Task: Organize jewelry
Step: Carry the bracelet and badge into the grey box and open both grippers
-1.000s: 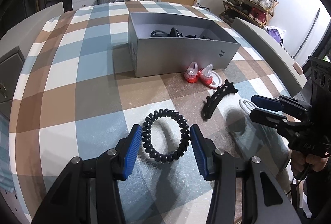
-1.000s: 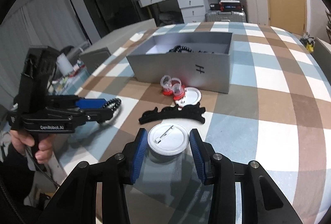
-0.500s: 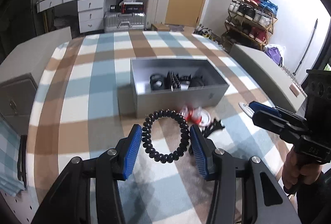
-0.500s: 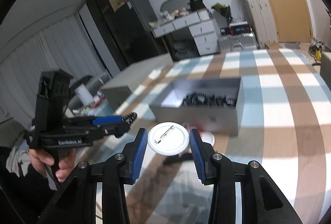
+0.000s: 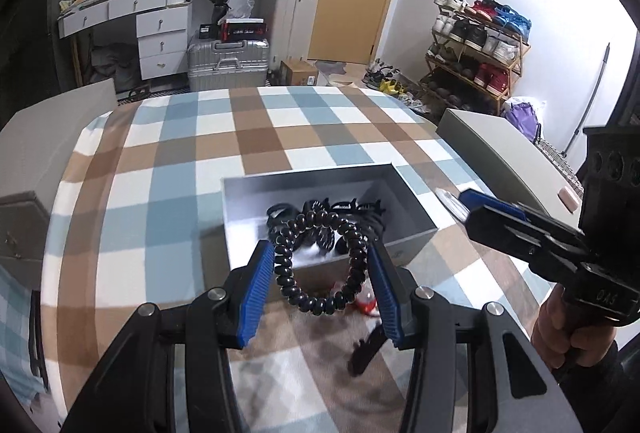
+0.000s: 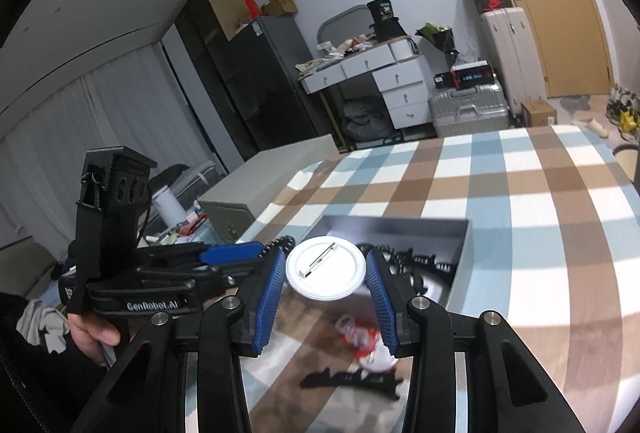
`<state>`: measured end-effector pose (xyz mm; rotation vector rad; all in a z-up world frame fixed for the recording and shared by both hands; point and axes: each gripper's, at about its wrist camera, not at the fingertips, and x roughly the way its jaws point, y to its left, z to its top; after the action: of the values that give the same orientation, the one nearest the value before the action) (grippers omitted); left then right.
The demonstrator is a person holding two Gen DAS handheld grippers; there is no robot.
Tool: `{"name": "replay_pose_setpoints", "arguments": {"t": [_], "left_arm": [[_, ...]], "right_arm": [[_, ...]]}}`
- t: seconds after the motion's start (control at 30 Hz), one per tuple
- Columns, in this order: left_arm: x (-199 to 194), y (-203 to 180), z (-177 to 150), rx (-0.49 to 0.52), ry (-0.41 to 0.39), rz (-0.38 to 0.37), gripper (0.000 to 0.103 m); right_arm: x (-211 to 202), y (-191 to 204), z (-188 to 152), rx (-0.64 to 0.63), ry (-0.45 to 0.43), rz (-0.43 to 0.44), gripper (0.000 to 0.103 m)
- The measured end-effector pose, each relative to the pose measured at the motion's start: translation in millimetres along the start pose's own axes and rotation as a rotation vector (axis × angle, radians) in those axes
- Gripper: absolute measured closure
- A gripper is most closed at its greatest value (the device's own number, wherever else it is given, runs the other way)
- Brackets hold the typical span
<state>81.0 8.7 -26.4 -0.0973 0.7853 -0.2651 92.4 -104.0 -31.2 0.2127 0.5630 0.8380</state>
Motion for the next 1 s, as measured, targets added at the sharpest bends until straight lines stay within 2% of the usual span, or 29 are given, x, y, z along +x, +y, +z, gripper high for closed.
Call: {"name": "replay_pose_setpoints", "arguments": {"t": [0.4, 1.0], "left_arm": [[36, -1, 21, -0.003, 0.042, -0.028, 0.061], [72, -3, 25, 0.006, 0.131, -0.06, 0.061]], "right_arm": [[35, -33, 24, 0.022, 0.023, -0.026, 0.062], [72, -59, 19, 0.046, 0.114, -0.128, 0.062]]}}
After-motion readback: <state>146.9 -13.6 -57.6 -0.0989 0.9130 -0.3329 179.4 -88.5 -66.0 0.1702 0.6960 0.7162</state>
